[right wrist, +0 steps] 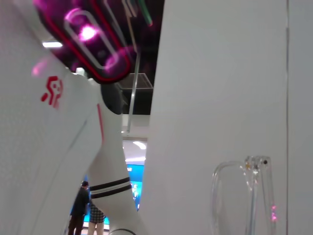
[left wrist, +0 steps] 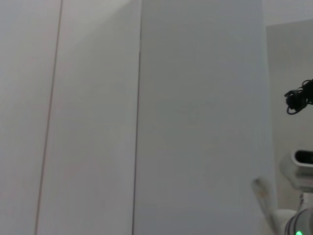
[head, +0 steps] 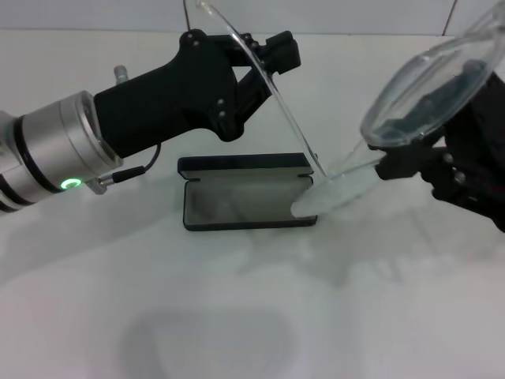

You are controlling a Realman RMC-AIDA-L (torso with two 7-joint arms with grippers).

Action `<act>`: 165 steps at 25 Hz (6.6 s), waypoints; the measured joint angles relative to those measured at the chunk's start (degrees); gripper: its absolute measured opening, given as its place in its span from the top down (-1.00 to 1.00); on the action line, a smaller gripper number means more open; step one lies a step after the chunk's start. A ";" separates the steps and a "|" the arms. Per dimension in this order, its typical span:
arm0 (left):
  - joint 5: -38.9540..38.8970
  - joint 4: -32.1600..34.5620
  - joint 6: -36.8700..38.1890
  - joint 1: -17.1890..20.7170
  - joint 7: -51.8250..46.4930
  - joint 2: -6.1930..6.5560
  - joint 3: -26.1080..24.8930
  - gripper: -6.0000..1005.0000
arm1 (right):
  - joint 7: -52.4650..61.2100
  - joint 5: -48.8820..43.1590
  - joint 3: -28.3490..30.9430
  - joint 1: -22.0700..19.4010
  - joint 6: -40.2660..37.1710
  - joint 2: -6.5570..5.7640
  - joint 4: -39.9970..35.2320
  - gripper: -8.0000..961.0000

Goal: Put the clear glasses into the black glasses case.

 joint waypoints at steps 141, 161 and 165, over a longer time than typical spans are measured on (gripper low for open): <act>22.24 3.49 7.97 11.23 -4.06 0.32 -20.12 0.87 | 74.07 -70.52 -54.01 26.20 47.07 0.31 -25.43 0.82; 22.21 3.40 7.51 11.09 -3.64 0.32 -20.12 0.87 | 74.06 -69.80 -54.05 26.25 48.55 0.31 -24.60 0.82; 22.20 3.40 7.51 11.09 -3.64 0.32 -20.11 0.87 | 74.05 -69.66 -54.01 26.25 48.56 0.31 -24.58 0.82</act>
